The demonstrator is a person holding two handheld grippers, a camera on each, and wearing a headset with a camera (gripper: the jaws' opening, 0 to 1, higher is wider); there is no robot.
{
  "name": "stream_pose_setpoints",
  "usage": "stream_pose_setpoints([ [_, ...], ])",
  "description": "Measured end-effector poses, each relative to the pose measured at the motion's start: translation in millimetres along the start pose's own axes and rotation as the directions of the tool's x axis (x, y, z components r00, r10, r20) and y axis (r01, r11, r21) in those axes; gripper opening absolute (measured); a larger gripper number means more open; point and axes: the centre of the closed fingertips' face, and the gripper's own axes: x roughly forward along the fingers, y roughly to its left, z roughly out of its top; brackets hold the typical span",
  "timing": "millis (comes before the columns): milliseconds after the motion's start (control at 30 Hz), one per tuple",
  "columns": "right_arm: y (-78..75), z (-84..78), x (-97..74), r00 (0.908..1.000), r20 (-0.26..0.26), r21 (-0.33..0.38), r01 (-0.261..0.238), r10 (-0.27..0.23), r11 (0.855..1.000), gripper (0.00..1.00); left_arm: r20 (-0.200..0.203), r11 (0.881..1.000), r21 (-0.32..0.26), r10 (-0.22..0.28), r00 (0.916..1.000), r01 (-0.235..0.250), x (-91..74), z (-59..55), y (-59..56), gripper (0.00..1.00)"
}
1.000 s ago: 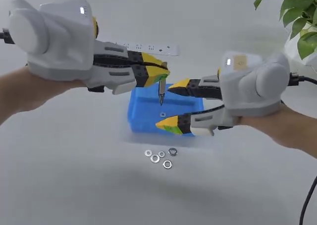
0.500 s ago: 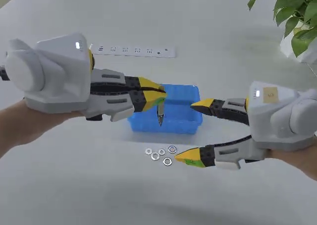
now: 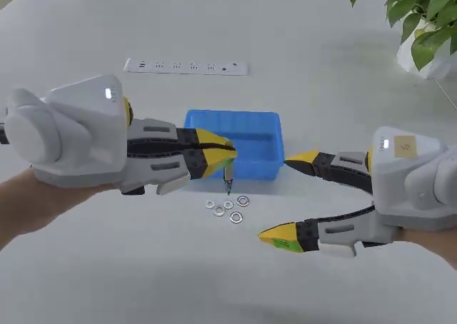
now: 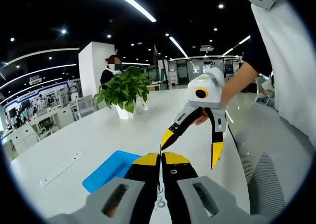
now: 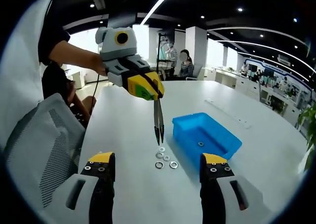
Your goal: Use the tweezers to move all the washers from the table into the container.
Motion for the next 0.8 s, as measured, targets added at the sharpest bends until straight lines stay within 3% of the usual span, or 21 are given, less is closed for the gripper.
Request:
stream_pose_setpoints([
  [367,6.6,-19.7,-5.0,1.0000,-0.007,0.044,0.002,-0.002,0.999,0.70,-0.024,0.999,-0.028,-0.024,0.9994,0.023,11.8,-20.4,-15.8,0.05],
  [800,14.3,-40.1,-3.5,0.9985,-0.043,0.073,-0.030,0.033,0.997,0.73,-0.023,0.998,0.002,-0.063,0.9978,0.063,24.3,-30.2,-17.5,0.05],
])
